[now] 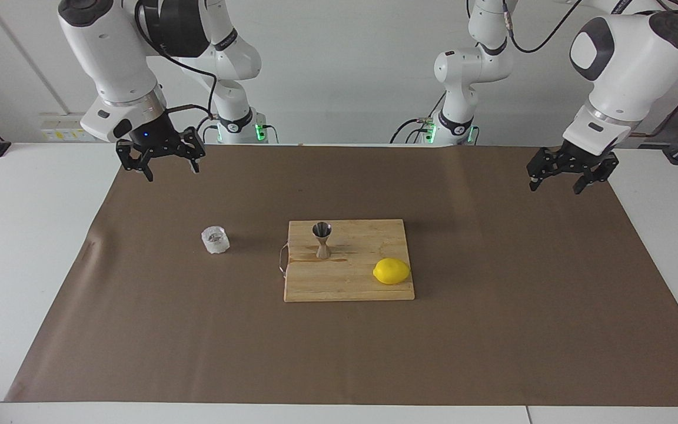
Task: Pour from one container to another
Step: 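Reach the open right gripper toward the small clear glass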
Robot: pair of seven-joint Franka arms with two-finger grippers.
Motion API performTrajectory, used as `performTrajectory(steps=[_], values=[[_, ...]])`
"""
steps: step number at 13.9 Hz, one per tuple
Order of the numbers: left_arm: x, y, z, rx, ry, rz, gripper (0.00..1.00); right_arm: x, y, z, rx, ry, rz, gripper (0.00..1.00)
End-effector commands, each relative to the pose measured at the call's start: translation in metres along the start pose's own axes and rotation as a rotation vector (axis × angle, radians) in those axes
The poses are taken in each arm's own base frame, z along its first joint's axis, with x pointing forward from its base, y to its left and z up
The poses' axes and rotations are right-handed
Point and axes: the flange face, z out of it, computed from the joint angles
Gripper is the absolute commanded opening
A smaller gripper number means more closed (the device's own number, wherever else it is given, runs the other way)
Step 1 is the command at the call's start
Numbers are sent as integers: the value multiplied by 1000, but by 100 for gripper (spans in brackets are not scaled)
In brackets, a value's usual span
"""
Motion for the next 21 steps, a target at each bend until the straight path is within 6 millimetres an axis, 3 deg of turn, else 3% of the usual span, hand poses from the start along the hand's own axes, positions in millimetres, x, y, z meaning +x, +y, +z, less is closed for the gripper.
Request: performTrajectory(steps=[1, 3, 4, 7, 10, 13, 17, 20, 21], values=[[-2, -2, -35, 13, 1, 7, 100, -5, -3, 11, 17, 26, -96, 100], [-1, 5, -54, 1, -15, 13, 100, -3, -5, 23, 17, 25, -137, 100], [-2, 10, -53, -1, -35, 11, 100, -4, -10, 37, 21, 13, -176, 100], [-12, 17, -37, 11, -42, -38, 100, 2, -10, 52, 5, 49, -311, 100], [-16, 31, -33, 11, -59, -18, 100, 1, -11, 79, 0, 52, -542, 100], [-16, 30, -32, 8, -45, -41, 100, -2, -9, 105, 75, 81, -665, 100], [-18, 32, -35, -12, -51, -94, 100, 6, 16, 152, 114, 101, -893, 100], [-24, 33, -62, -22, -72, -94, 100, 7, 20, 176, 131, 146, -963, 100], [-25, 29, -60, -46, -81, -104, 100, 6, 26, 183, 135, 158, -986, 100]])
